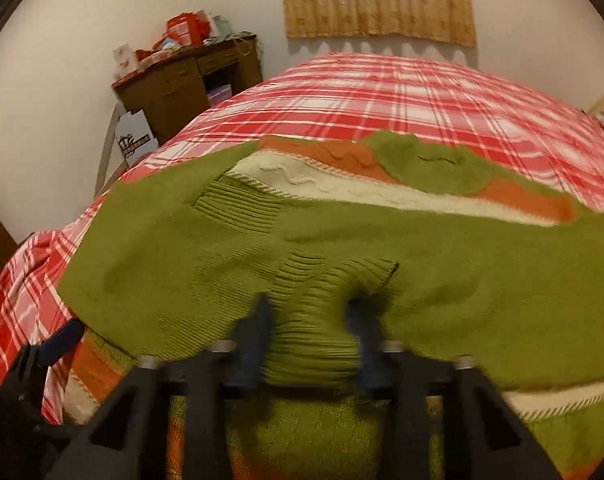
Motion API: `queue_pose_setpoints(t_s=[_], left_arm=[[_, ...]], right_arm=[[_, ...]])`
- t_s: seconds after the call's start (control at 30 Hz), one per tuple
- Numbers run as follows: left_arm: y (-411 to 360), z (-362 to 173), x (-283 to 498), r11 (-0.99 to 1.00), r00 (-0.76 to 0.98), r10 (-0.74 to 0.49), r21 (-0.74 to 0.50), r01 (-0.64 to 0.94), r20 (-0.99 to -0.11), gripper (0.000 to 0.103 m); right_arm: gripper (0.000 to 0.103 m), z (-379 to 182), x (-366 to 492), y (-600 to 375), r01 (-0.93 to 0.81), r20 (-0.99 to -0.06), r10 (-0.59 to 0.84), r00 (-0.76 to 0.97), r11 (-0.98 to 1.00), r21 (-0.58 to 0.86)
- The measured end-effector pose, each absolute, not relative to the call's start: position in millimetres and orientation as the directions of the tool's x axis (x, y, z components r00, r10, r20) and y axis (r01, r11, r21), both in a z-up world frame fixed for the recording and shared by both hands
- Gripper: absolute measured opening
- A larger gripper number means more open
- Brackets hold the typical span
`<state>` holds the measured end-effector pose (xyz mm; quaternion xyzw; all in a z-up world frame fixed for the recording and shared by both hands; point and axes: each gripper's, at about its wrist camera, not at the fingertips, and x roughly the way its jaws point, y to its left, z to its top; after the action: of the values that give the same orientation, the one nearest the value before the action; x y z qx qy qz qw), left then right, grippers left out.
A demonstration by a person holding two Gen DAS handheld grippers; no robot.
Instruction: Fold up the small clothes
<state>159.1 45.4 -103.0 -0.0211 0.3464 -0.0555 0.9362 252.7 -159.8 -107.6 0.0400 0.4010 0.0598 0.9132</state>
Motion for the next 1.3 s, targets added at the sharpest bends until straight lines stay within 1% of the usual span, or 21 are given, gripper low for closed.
queue_pose_setpoints(t_s=[0.07, 0.13, 0.23, 0.37, 0.47, 0.53, 0.6, 0.7, 0.83, 0.9, 0.97, 1.0, 1.03, 1.07, 1.1, 1.13, 1.17, 1.23, 1.3], left_arm=[[46, -103, 159, 0.992, 0.756, -0.123, -0.084, 0.09, -0.643, 0.103], [47, -103, 159, 0.992, 0.755, -0.125, -0.088, 0.09, -0.644, 0.103], [49, -104, 159, 0.992, 0.754, -0.128, -0.095, 0.088, -0.644, 0.103], [49, -103, 159, 0.992, 0.753, -0.122, -0.09, 0.084, -0.646, 0.103], [49, -103, 159, 0.992, 0.754, -0.122, -0.094, 0.08, -0.646, 0.103], [49, -103, 159, 0.993, 0.754, -0.12, -0.093, 0.079, -0.646, 0.103], [50, -103, 159, 0.993, 0.754, -0.12, -0.093, 0.079, -0.646, 0.103], [50, -103, 158, 0.993, 0.754, -0.121, -0.093, 0.079, -0.646, 0.103], [50, -103, 157, 0.993, 0.754, -0.115, -0.088, 0.077, -0.647, 0.103], [51, -103, 157, 0.994, 0.754, -0.112, -0.084, 0.076, -0.647, 0.103], [51, -103, 156, 0.994, 0.754, -0.11, -0.081, 0.075, -0.648, 0.103], [50, -103, 156, 0.994, 0.753, -0.108, -0.079, 0.075, -0.649, 0.103], [50, -103, 157, 0.994, 0.753, -0.107, -0.078, 0.074, -0.649, 0.103], [50, -103, 156, 0.994, 0.753, -0.106, -0.076, 0.074, -0.649, 0.103], [50, -103, 156, 0.994, 0.753, -0.106, -0.076, 0.074, -0.65, 0.103], [50, -103, 156, 0.994, 0.752, -0.105, -0.076, 0.074, -0.651, 0.103], [49, -104, 155, 0.995, 0.752, -0.104, -0.074, 0.073, -0.651, 0.103], [49, -103, 157, 0.995, 0.752, -0.104, -0.075, 0.073, -0.651, 0.103], [49, -103, 157, 0.995, 0.752, -0.103, -0.074, 0.073, -0.651, 0.103]], right_arm=[[0.012, -99, 251, -156, -0.091, -0.717, 0.131, 0.685, 0.991, 0.094], [0.011, -84, 253, -150, -0.114, -0.695, 0.127, 0.708, 0.991, 0.065], [0.011, -42, 251, -143, -0.138, -0.625, 0.138, 0.769, 0.989, 0.048], [0.011, 12, 243, -153, -0.128, -0.52, 0.137, 0.843, 0.99, 0.052], [0.011, 45, 232, -174, -0.071, -0.438, 0.073, 0.896, 0.997, 0.021], [0.011, 52, 226, -190, -0.024, -0.416, 0.019, 0.909, 1.0, -0.007], [0.011, 48, 222, -212, 0.026, -0.422, -0.037, 0.906, 0.999, -0.032], [0.011, 25, 221, -248, 0.117, -0.471, -0.134, 0.872, 0.991, -0.064], [0.011, -29, 223, -292, 0.229, -0.561, -0.259, 0.786, 0.965, -0.124], [0.011, -57, 226, -305, 0.249, -0.609, -0.283, 0.741, 0.958, -0.142], [0.011, -86, 228, -314, 0.24, -0.663, -0.267, 0.699, 0.961, -0.133], [0.013, -103, 230, -317, 0.239, -0.699, -0.252, 0.669, 0.964, -0.119], [0.014, -109, 231, -319, 0.243, -0.717, -0.244, 0.652, 0.964, -0.107], [0.016, -106, 229, -322, 0.25, -0.713, -0.232, 0.662, 0.965, -0.082], [0.026, -101, 225, -328, 0.261, -0.706, -0.23, 0.669, 0.963, -0.067], [0.034, -97, 222, -330, 0.271, -0.7, -0.23, 0.676, 0.961, -0.054], [0.045, -92, 212, -334, 0.283, -0.688, -0.236, 0.686, 0.958, -0.047], [0.046, -83, 197, -341, 0.354, -0.649, -0.326, 0.688, 0.931, -0.092], [0.046, -75, 178, -351, 0.472, -0.614, -0.464, 0.639, 0.866, -0.163]])
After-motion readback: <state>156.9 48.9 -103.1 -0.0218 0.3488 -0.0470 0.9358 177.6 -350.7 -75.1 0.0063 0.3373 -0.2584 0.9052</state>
